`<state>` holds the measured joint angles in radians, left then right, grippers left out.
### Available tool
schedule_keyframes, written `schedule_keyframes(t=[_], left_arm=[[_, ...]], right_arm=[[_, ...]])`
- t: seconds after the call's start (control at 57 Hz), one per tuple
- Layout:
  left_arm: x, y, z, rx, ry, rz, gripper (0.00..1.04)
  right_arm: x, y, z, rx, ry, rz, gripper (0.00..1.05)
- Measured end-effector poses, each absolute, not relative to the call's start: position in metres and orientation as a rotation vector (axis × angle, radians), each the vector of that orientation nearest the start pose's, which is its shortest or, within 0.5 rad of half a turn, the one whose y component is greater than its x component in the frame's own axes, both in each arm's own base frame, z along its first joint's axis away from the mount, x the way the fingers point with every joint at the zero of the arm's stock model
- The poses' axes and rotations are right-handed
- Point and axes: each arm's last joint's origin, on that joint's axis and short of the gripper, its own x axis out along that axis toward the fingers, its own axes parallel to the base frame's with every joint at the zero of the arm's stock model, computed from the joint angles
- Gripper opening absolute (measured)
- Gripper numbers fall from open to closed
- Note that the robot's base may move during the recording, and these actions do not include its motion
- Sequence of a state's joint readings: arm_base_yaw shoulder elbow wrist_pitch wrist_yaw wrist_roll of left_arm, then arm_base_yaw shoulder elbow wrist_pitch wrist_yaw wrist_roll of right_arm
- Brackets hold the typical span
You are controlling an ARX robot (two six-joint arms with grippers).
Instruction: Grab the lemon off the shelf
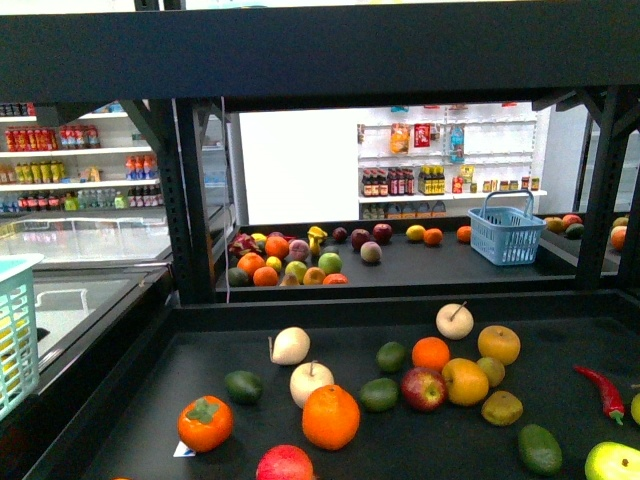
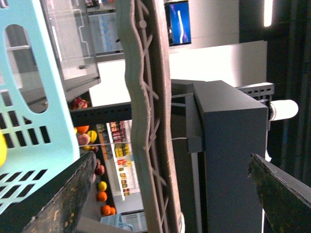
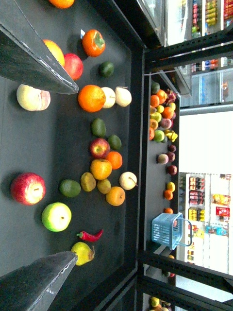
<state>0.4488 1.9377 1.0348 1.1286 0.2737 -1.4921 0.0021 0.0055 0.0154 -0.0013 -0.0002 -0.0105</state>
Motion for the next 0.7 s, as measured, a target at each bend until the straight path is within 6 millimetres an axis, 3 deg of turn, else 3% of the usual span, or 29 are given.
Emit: schedule_keyframes(t=[0.193, 0.333, 0.491, 0.701], left_arm=[[0.344, 0.165, 0.234, -1.312, -0.2, 0.06, 0.97], [0.307, 0.152, 0.267, -1.119, -0.128, 0.192, 0.97], [0.244, 0.113, 0.295, -0.753, -0.002, 0.291, 0.97], [0.161, 0.049, 0.298, -0.409, 0.023, 0.282, 0.97]], right_arm=[[0.097, 0.0, 0.168, -0.01, -0.009, 0.002, 0.97], [0.097, 0.0, 0.168, -0.01, -0.009, 0.002, 0.97], [0.097, 0.0, 0.168, -0.01, -0.009, 0.002, 0.97], [0.097, 0.0, 0.168, -0.01, -0.009, 0.002, 0.97]])
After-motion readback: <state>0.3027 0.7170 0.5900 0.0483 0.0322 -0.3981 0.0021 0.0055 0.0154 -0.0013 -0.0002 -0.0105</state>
